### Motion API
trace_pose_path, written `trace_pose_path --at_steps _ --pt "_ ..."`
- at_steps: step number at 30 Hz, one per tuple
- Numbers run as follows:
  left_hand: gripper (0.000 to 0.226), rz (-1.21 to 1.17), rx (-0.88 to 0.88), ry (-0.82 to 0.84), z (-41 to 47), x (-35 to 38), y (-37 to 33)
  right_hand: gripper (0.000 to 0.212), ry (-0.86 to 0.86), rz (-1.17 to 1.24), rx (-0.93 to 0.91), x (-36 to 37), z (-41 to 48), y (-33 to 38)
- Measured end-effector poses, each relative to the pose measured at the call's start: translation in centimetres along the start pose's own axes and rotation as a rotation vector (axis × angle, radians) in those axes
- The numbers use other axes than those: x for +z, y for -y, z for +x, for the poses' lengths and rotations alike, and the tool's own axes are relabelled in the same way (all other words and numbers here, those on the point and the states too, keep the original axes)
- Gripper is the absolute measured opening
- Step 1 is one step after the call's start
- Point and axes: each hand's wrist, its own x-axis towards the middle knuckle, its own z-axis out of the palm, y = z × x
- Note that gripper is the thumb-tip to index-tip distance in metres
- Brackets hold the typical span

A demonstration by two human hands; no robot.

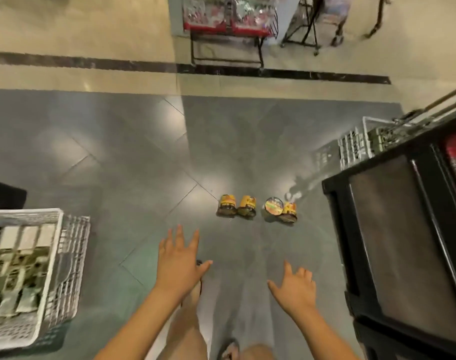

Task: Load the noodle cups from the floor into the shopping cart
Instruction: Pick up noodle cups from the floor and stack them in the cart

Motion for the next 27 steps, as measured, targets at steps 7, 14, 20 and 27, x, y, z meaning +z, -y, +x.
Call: trace_pose_path --at_steps 7,14,20,27 --pt "0.084 0.06 0.08 0.075 14.4 9.4 -0.5 0.08 0.009 0.044 -0.015 2.8 14.3 1.2" --pt "0.087 0.092 0.191 0.008 31.3 27.3 -0.7 0.094 -0.084 0.064 -0.212 12.4 36.7 3.3" --pt "0.085 0.164 0.408 -0.131 45.4 40.8 0.9 0.101 -0.242 -0.023 -0.393 20.3 54.2 6.3" --pt "0.091 0.207 0.613 -0.316 53.3 48.8 2.2 0.106 -0.471 -0.058 -0.496 25.0 65.6 8.1"
